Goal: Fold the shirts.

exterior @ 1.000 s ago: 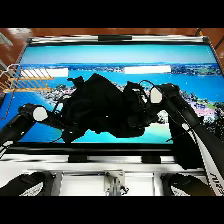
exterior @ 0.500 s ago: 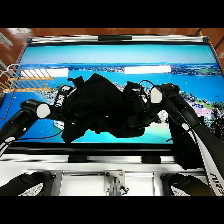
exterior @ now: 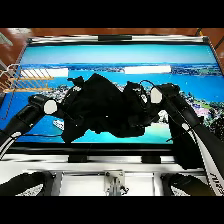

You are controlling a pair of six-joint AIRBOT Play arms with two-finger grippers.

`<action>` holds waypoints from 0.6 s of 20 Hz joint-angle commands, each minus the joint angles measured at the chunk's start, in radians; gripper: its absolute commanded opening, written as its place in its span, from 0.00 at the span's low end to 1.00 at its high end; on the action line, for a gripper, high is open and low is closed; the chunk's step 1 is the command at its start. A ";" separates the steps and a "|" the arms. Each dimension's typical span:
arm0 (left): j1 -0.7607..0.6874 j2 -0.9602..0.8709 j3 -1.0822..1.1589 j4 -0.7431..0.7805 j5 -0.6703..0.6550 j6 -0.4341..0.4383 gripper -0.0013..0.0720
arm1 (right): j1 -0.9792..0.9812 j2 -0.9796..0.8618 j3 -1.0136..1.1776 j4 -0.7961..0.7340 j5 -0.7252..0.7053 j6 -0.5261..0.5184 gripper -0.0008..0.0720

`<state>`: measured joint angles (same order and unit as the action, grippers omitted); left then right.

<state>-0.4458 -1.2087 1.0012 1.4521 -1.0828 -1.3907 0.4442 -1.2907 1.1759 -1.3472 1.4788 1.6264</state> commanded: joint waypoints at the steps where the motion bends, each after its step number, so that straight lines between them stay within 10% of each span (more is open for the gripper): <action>1: -0.035 -0.011 0.004 0.047 -0.047 0.005 0.86 | 0.001 0.000 0.000 -0.004 0.001 0.000 0.10; 7: -0.034 -0.039 0.004 0.172 0.002 -0.155 0.83 | 0.001 0.000 0.000 -0.024 0.003 0.000 0.10; 8: -0.038 -0.050 0.004 0.171 0.022 -0.180 0.75 | 0.001 0.000 0.000 -0.024 0.003 0.000 0.10; 10: -0.047 -0.072 0.004 0.172 0.037 -0.185 0.14 | 0.001 0.000 0.000 -0.024 0.008 0.006 0.10; 12: -0.046 -0.069 0.005 0.172 0.033 -0.178 0.09 | 0.001 0.000 0.000 -0.026 0.051 0.013 0.10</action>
<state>-0.4881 -1.2678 1.0042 1.6077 -1.0676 -1.5429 0.4442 -1.2907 1.1759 -1.3693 1.4883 1.6299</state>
